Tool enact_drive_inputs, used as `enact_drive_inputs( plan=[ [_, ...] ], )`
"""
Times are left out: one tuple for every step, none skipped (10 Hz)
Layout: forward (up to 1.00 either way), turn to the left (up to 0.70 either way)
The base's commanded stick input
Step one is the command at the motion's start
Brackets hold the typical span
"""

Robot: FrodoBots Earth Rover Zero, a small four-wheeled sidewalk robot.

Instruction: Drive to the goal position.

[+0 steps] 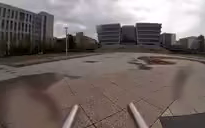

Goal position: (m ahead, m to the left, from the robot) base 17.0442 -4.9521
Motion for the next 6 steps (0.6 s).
enact_drive_inputs(
  plan=[
    [0.0, 0.0],
    [0.0, 0.0],
    [0.15, 0.0],
    [0.87, 0.0],
    [1.0, 0.0],
    [1.0, 0.0]
  ],
)
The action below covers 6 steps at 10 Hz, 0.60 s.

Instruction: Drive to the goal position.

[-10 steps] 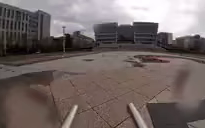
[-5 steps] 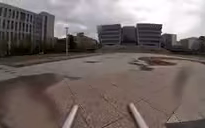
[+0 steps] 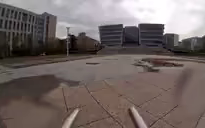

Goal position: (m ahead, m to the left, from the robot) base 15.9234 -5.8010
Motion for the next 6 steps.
enact_drive_inputs(
  plan=[
    [1.0, 0.0],
    [1.0, 0.0],
    [1.0, 0.0],
    [1.0, -0.08],
    [1.0, -0.21],
    [1.0, -0.27]
  ],
)
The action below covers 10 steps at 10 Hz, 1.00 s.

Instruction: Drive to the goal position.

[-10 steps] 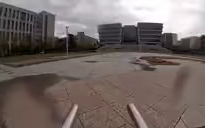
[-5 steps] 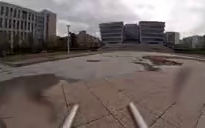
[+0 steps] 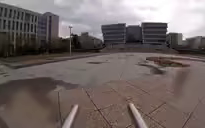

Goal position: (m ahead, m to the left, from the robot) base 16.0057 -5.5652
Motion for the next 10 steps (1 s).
enact_drive_inputs(
  plan=[
    [1.0, -0.27],
    [1.0, -0.27],
    [1.0, -0.27],
    [1.0, -0.27],
    [1.0, -0.27],
    [1.0, -0.27],
    [1.0, -0.27],
    [1.0, -0.27],
    [1.0, -0.27],
    [1.0, -0.27]
  ],
)
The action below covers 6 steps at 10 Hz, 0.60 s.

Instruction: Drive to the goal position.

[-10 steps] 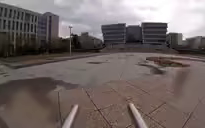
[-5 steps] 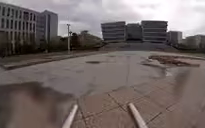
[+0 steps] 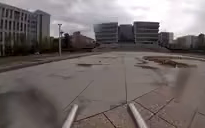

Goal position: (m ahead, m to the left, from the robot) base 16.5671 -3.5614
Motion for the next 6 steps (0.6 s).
enact_drive_inputs(
  plan=[
    [1.0, -0.27],
    [1.0, -0.27],
    [1.0, -0.27],
    [1.0, -0.27],
    [1.0, -0.27],
    [1.0, -0.27]
  ],
)
